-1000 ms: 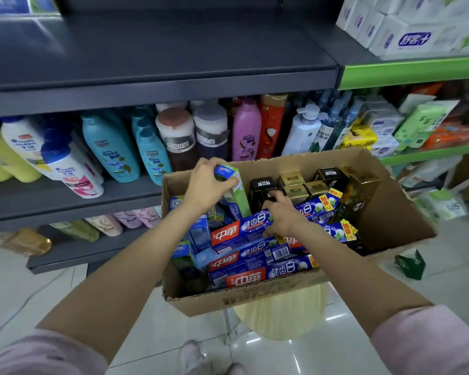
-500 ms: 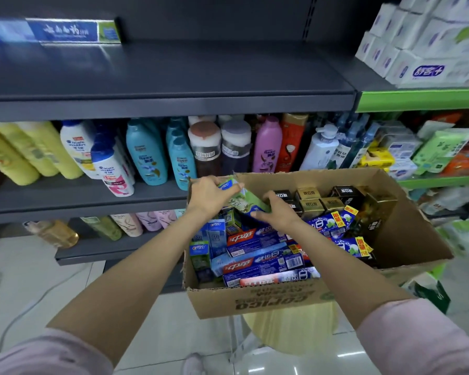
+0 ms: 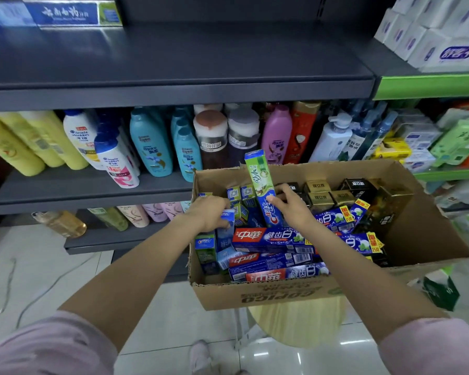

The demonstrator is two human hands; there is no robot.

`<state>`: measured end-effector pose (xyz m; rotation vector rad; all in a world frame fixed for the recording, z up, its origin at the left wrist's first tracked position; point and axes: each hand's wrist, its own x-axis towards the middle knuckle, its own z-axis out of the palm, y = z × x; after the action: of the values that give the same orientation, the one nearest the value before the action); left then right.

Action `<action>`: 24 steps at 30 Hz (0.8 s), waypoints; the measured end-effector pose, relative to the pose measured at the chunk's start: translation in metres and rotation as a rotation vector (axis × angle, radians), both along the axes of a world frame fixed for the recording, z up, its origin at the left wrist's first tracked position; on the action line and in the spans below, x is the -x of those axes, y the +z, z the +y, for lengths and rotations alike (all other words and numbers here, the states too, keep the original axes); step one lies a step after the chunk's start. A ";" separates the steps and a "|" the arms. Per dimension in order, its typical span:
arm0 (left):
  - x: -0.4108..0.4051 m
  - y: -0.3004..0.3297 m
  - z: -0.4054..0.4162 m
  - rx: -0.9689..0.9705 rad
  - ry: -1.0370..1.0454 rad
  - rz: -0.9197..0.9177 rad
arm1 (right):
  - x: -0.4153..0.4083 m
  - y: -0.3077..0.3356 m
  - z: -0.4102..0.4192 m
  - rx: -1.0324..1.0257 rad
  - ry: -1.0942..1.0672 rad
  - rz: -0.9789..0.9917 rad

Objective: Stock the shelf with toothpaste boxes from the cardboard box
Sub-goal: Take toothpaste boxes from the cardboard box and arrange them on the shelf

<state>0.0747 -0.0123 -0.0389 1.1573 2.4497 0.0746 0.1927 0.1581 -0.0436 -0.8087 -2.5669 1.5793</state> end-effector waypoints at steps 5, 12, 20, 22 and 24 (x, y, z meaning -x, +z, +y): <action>0.004 0.017 -0.012 -0.440 0.114 -0.278 | 0.002 0.017 -0.011 0.051 -0.027 0.108; 0.004 0.082 -0.024 -1.024 0.515 -0.541 | 0.026 0.066 -0.055 0.181 -0.078 0.259; 0.027 0.160 -0.069 -1.305 0.665 -0.414 | 0.048 0.130 -0.122 0.325 0.013 0.379; 0.037 0.183 -0.087 -1.376 0.676 -0.354 | 0.065 0.156 -0.143 0.314 0.014 0.454; 0.051 0.201 -0.108 -1.391 0.679 -0.350 | 0.091 0.176 -0.165 0.260 -0.010 0.507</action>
<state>0.0232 -0.1206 0.1616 0.4732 2.1597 2.1752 0.1018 -0.0071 0.1327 -0.3598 -2.0308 1.8485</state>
